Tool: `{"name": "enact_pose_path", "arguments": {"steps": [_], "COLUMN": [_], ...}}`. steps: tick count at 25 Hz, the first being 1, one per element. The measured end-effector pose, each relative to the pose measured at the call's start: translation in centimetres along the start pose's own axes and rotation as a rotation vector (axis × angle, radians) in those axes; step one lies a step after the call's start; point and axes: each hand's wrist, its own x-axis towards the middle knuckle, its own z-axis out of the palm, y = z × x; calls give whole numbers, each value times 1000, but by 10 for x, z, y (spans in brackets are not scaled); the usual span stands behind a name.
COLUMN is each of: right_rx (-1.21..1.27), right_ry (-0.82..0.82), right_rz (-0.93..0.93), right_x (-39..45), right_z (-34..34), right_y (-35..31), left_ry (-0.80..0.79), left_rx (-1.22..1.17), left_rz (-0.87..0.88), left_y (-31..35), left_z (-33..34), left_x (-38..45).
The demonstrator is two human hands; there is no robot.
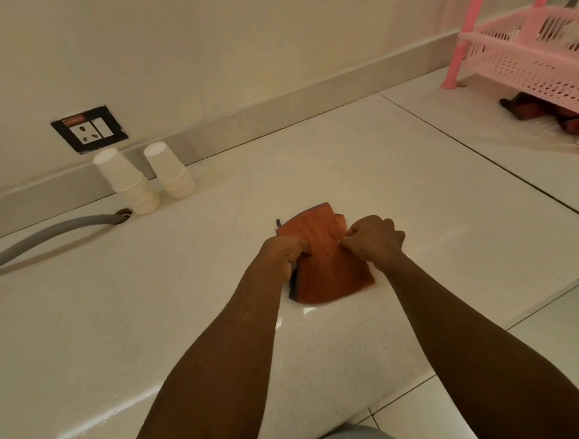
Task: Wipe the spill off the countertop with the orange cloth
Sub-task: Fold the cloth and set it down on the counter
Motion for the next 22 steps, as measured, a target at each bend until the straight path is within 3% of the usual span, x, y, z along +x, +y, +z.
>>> {"name": "enact_pose_path", "arguments": {"steps": [4, 6, 9, 13, 15, 19, 22], "right_rx": [239, 398, 621, 801, 900, 966, 991], "right_ry": [107, 142, 214, 259, 241, 250, 245], "right_rz": [-129, -210, -354, -531, -520, -540, -529], "right_x": [-4, -5, -7, -10, -8, 0, 12], "right_z": [-9, -13, -29, -60, -74, -95, -99], "right_y": [11, 12, 4, -22, -35, -52, -58], "left_ry": [203, 339, 380, 439, 433, 444, 362], "left_rx": [171, 282, 210, 258, 228, 141, 138], "left_rz": [162, 396, 732, 1045, 1098, 1030, 1050], "left_y": [-6, -5, 5, 31, 44, 62, 70], "left_z": [-26, -40, -57, -76, -81, -87, -91], "left_x": [-4, -8, -20, -33, -38, -37, -30]}}
